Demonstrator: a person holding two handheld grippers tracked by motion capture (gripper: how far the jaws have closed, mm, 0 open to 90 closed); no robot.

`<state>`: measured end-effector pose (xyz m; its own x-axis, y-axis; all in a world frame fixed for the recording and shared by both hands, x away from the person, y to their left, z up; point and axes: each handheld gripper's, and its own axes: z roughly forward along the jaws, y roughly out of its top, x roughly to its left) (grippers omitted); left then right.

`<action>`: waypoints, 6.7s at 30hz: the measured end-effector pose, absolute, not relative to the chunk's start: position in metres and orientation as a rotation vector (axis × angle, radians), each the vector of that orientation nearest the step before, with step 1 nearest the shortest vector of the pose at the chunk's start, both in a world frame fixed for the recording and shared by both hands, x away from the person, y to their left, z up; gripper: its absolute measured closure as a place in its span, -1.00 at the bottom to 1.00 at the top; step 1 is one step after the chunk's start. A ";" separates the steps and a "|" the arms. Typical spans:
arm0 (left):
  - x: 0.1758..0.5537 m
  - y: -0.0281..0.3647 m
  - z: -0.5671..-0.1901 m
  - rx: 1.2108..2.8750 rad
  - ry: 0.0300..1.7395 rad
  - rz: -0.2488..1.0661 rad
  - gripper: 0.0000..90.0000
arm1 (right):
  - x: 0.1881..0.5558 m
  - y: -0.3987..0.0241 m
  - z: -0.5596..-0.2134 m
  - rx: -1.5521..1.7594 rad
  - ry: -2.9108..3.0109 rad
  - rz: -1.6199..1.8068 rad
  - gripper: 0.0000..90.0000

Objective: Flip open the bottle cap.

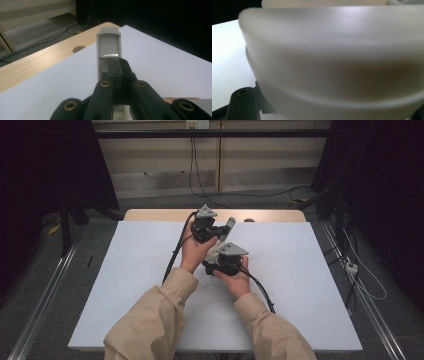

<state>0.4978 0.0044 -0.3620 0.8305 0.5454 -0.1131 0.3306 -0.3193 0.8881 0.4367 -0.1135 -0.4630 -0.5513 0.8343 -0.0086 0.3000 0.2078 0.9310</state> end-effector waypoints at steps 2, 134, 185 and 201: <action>0.498 0.004 -0.363 1.936 0.655 0.249 1.00 | 0.437 -0.113 -0.463 1.048 1.964 1.331 -0.58; 0.448 0.071 -0.365 1.987 0.606 0.138 -0.50 | 0.387 -0.163 -0.441 1.117 2.124 1.325 -0.80; 0.394 0.168 -0.423 2.023 0.678 0.176 -0.79 | 0.332 -0.234 -0.450 1.145 2.122 1.309 -0.81; 0.384 0.186 -0.428 2.030 0.683 0.211 -0.79 | 0.321 -0.251 -0.455 1.141 2.117 1.278 -0.81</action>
<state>0.3835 0.1864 -0.4277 0.8290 0.5458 -0.1220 0.3819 -0.3932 0.8364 0.3207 -0.2512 -0.4546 -0.5777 0.8140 0.0606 0.4327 0.2424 0.8683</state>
